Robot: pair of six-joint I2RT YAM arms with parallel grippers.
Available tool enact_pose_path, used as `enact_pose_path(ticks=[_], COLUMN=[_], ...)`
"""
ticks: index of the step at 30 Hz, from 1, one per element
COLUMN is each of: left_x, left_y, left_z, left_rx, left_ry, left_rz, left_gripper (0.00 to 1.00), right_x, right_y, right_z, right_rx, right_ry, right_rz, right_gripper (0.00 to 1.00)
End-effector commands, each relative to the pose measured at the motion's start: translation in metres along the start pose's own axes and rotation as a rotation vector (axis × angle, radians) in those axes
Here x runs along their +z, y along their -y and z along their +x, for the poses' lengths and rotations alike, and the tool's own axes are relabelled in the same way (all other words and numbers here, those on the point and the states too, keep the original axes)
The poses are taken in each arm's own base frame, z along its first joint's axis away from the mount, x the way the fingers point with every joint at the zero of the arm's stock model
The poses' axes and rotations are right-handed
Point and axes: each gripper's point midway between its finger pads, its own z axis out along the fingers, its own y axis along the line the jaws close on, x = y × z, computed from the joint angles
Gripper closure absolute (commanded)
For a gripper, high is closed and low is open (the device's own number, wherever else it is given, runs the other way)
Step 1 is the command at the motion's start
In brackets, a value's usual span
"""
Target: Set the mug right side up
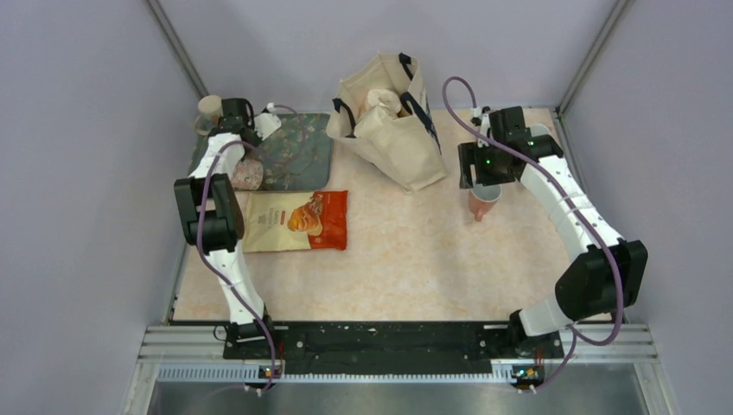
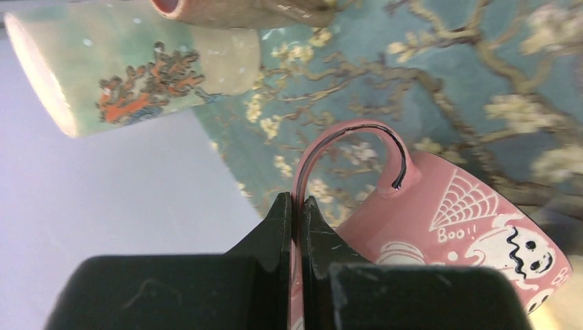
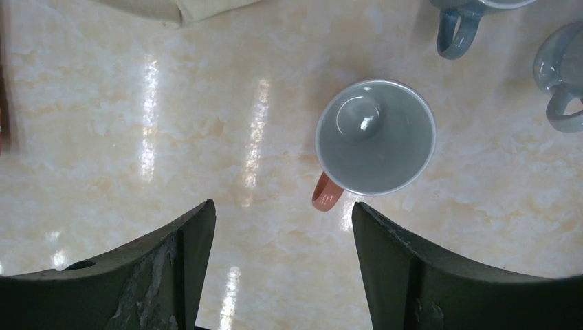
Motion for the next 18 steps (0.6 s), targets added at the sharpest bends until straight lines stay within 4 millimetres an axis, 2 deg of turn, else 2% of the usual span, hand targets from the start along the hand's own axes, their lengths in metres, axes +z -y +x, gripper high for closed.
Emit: enact_pose_path(ticks=[1, 4, 6, 11, 15, 18], left_x=[-0.042, -0.048, -0.051, -0.059, -0.073, -0.079], left_y=[0.008, 0.034, 0.052, 0.075, 0.087, 0.094], left_z=[-0.029, -0.044, -0.055, -0.076, -0.093, -0.099], left_rx=[-0.282, -0.404, -0.473, -0.614, -0.676, -0.713], left_ry=[0.189, 0.260, 0.301, 0.374, 0.443, 0.463], left_rz=[0.058, 0.181, 0.270, 0.412, 0.523, 0.579], left_gripper=[1.00, 1.00, 1.00, 1.00, 1.00, 1.00], right_x=[-0.027, -0.034, -0.035, -0.032, -0.030, -0.025], right_y=[-0.023, -0.049, -0.074, -0.172, -0.250, -0.292], right_z=[-0.018, -0.027, -0.032, -0.041, -0.044, -0.047], right_rx=[-0.032, -0.052, -0.070, -0.204, -0.245, -0.230], right_ry=[0.120, 0.177, 0.211, 0.315, 0.372, 0.401], right_rz=[-0.035, -0.087, -0.142, -0.347, -0.605, -0.754], right_gripper=[0.27, 0.27, 0.28, 0.28, 0.28, 0.28])
